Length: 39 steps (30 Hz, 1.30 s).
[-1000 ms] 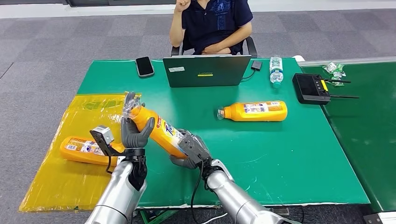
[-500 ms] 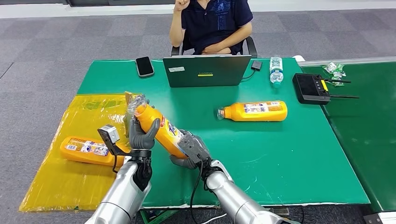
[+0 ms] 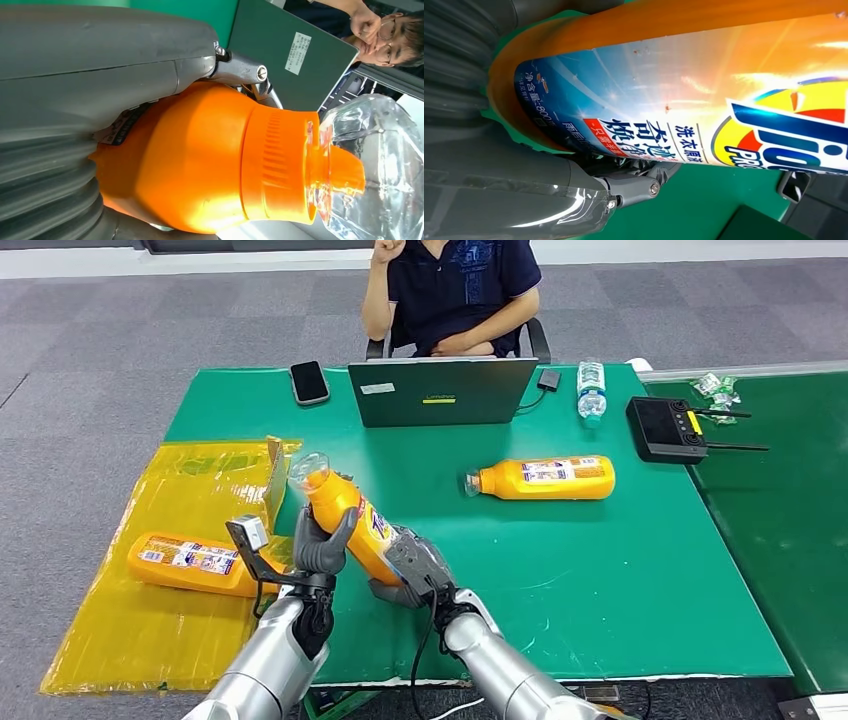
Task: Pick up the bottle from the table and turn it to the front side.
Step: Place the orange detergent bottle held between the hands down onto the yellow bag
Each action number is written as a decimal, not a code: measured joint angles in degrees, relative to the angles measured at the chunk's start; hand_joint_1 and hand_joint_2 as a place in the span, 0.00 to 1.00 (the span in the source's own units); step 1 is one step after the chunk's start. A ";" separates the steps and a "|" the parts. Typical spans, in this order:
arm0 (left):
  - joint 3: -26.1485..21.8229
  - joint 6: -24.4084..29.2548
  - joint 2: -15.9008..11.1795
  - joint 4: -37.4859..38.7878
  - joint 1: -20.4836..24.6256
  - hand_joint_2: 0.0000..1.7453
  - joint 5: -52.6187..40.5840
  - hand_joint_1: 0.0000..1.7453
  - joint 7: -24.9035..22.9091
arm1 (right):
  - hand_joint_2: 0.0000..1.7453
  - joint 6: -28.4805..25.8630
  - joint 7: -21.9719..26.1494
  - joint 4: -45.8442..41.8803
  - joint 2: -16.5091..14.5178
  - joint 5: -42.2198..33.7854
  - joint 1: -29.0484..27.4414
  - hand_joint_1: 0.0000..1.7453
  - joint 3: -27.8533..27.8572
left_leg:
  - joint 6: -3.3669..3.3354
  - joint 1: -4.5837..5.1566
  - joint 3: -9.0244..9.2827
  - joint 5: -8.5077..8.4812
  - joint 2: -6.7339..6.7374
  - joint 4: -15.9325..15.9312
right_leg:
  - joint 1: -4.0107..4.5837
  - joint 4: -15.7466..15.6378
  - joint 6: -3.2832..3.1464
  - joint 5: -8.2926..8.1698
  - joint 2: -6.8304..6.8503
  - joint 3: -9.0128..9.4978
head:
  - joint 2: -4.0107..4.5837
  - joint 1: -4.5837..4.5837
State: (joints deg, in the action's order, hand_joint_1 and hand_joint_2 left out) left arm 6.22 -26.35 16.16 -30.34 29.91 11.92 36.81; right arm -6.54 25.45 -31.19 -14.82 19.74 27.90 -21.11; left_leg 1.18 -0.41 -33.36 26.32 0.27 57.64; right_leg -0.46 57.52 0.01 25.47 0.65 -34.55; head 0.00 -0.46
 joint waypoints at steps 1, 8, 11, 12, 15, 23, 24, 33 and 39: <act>0.01 0.02 -0.03 0.05 0.00 1.00 0.08 1.00 0.01 | 1.00 0.01 -0.02 0.00 0.00 0.02 -0.02 1.00 0.00 | 0.00 0.00 0.00 0.00 0.00 0.00 | 0.00 0.00 0.00 0.00 0.00 0.00 | 0.00 0.00; 0.11 1.07 -0.20 0.12 -0.20 1.00 0.79 1.00 0.06 | 1.00 0.63 -0.72 -0.02 -0.15 0.25 0.09 0.00 0.00 | 0.00 0.00 0.00 0.00 0.00 0.00 | -0.01 0.00 0.00 -0.01 0.01 0.01 | 0.00 0.00; 0.60 4.04 -0.37 -0.15 -0.52 1.00 -0.04 1.00 0.28 | 1.00 0.83 -0.81 -0.03 -0.21 0.62 0.25 0.00 0.08 | 0.00 0.00 0.00 0.00 -0.01 0.00 | -0.01 0.00 0.00 -0.01 0.01 0.02 | 0.00 0.00; 0.75 5.59 -0.51 -0.53 -0.60 1.00 -0.79 1.00 0.35 | 1.00 0.84 -0.70 -0.08 -0.20 0.67 0.26 0.00 0.22 | 0.00 0.00 0.00 0.00 -0.01 0.00 | -0.01 0.00 0.00 -0.01 0.01 0.02 | 0.00 0.00; 0.99 10.43 -1.21 -2.67 -0.85 1.00 -4.04 1.00 0.42 | 1.00 0.85 -0.12 -0.54 -0.15 0.40 0.17 0.00 1.00 | 0.00 0.00 0.01 0.00 0.00 0.00 | 0.00 0.00 0.00 -0.01 0.01 0.02 | 0.00 -0.01; 1.71 26.51 -5.58 -11.37 -1.99 1.00 -17.37 1.00 0.46 | 1.00 0.89 0.46 -5.21 0.99 0.42 -2.49 0.00 2.82 | 0.07 -0.06 0.03 -0.06 0.01 0.00 | 0.06 0.01 -0.06 -0.05 -0.01 0.01 | 0.00 0.00; 1.78 28.32 -6.18 -12.35 -2.20 1.00 -18.86 1.00 0.46 | 1.00 0.93 0.42 -5.84 1.20 0.62 -2.96 0.00 2.90 | 0.08 -0.06 0.03 -0.07 0.00 0.00 | 0.06 0.01 -0.06 -0.04 -0.01 0.01 | 0.00 -0.01; 3.25 43.19 -11.91 -17.92 -2.19 1.00 -29.54 1.00 0.48 | 1.00 1.81 1.22 -9.32 2.81 0.71 -5.84 0.00 3.01 | 0.10 -0.06 0.01 -0.06 0.05 0.00 | 0.06 0.01 -0.06 -0.05 -0.10 -0.03 | 0.00 -0.02; 5.43 51.22 -15.27 -19.75 -1.48 1.00 -35.37 1.00 0.48 | 1.00 1.88 2.42 -9.55 3.42 -0.01 -6.39 0.00 3.02 | 0.12 -0.08 0.05 -0.08 0.21 0.00 | 0.06 0.01 -0.14 -0.10 -0.19 -0.07 | 0.00 -0.02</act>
State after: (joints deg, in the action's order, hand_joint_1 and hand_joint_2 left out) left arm 11.65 24.87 0.89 -50.09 28.43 -23.45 37.29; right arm -4.66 27.87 -40.74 -11.40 19.73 21.51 -18.10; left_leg 1.30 -0.49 -33.31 26.24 0.48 57.63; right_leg -0.40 57.53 -0.13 25.37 0.46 -34.62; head 0.00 -0.48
